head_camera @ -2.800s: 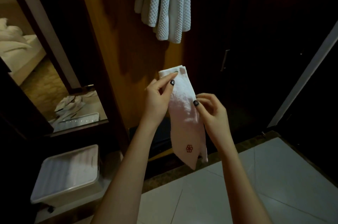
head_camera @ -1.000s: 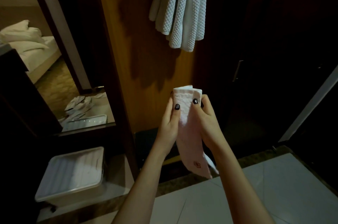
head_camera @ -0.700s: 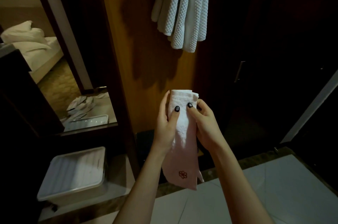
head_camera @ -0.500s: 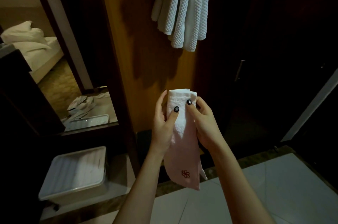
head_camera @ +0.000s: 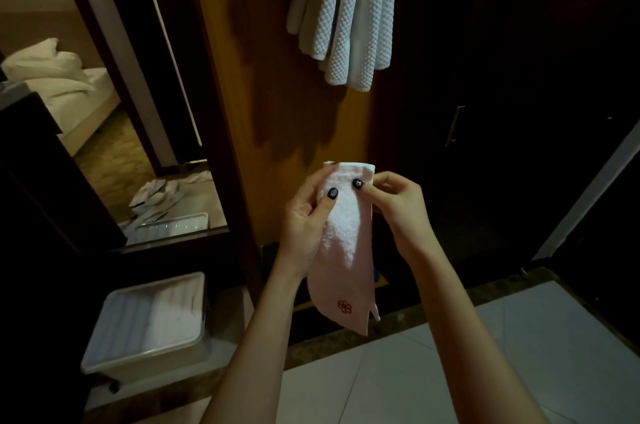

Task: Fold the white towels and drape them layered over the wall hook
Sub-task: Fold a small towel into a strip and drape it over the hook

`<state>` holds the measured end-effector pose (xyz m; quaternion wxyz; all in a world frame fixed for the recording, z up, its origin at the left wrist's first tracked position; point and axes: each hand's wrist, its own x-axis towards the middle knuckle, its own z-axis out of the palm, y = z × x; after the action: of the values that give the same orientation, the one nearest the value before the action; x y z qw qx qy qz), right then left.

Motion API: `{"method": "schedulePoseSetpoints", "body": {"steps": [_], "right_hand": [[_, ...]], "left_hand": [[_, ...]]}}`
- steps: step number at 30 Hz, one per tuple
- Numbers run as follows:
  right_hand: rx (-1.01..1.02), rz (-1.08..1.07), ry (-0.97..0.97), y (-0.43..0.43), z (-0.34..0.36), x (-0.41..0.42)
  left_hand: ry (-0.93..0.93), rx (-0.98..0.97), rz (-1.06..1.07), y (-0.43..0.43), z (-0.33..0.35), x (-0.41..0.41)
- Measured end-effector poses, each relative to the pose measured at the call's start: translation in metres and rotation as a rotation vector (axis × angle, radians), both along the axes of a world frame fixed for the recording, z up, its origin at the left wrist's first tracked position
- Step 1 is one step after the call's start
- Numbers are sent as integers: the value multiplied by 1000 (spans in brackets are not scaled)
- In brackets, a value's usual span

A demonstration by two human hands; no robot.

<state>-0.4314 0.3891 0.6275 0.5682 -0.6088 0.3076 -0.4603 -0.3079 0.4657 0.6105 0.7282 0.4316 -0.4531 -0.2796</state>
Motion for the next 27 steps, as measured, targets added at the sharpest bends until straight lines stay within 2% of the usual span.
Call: {"method": "schedulePoseSetpoints", "body": {"steps": [3,6,10,14,18,21,27], "right_hand": [[-23,-18,-20,-1,5,2],[-48,31,-17,-1,8,-1],[-161,-28,33,1,-1,-10],[-247,-19,202,4,-20,-23],[-270,-101,260,5,-36,-39],[-233,-218,278,2,-46,-45],[-227,-308,366,-14,-59,-59]], "left_hand": [[-134,28,-27,0,3,4],[-157,95,-32,-8,4,9],[-65,69,43,-25,14,7],[36,25,100,-50,30,12],[150,-4,158,-70,46,18],[233,-35,125,-82,53,15],[367,-68,93,-99,66,7]]}}
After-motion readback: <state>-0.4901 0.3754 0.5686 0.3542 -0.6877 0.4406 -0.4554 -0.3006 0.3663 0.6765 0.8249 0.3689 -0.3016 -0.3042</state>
